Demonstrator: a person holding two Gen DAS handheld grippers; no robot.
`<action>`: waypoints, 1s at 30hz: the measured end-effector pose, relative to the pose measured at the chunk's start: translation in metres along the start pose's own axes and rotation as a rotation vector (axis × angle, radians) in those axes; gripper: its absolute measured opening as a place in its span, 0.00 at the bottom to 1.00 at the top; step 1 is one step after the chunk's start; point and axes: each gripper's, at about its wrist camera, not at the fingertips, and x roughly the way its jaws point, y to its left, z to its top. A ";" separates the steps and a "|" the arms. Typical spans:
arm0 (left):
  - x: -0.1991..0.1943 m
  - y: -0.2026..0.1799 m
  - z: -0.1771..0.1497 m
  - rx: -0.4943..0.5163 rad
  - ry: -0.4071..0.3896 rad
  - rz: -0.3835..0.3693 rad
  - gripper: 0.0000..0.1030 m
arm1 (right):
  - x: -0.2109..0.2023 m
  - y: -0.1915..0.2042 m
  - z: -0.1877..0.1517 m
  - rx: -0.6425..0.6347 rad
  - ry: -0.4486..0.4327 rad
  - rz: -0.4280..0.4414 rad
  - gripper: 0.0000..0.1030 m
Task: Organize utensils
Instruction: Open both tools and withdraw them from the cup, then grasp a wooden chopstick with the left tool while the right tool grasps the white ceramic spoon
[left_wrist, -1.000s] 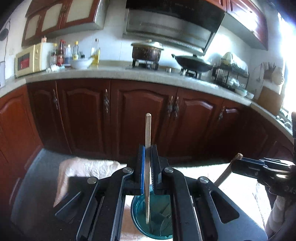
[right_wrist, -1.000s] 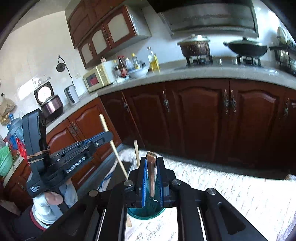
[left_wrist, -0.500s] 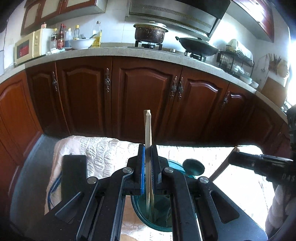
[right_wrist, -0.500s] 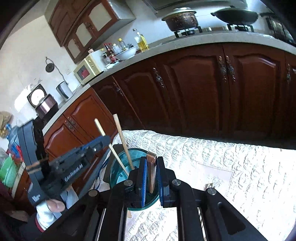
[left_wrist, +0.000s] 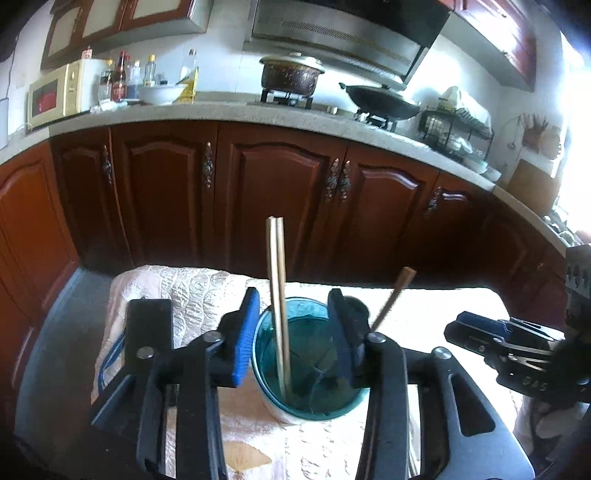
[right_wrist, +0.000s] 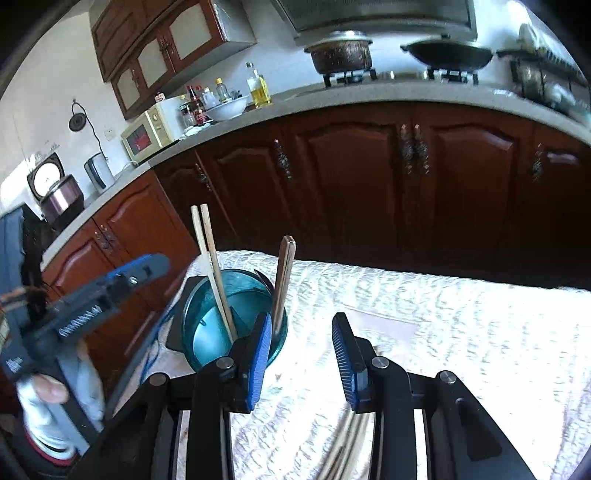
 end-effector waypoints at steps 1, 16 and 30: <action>-0.006 -0.005 -0.002 0.011 -0.006 -0.003 0.39 | -0.006 0.000 -0.002 -0.004 -0.015 -0.016 0.35; -0.031 -0.086 -0.049 0.127 0.043 -0.121 0.52 | -0.071 -0.046 -0.046 0.056 -0.057 -0.220 0.40; -0.004 -0.090 -0.091 0.120 0.175 -0.152 0.52 | -0.056 -0.087 -0.087 0.140 0.070 -0.220 0.40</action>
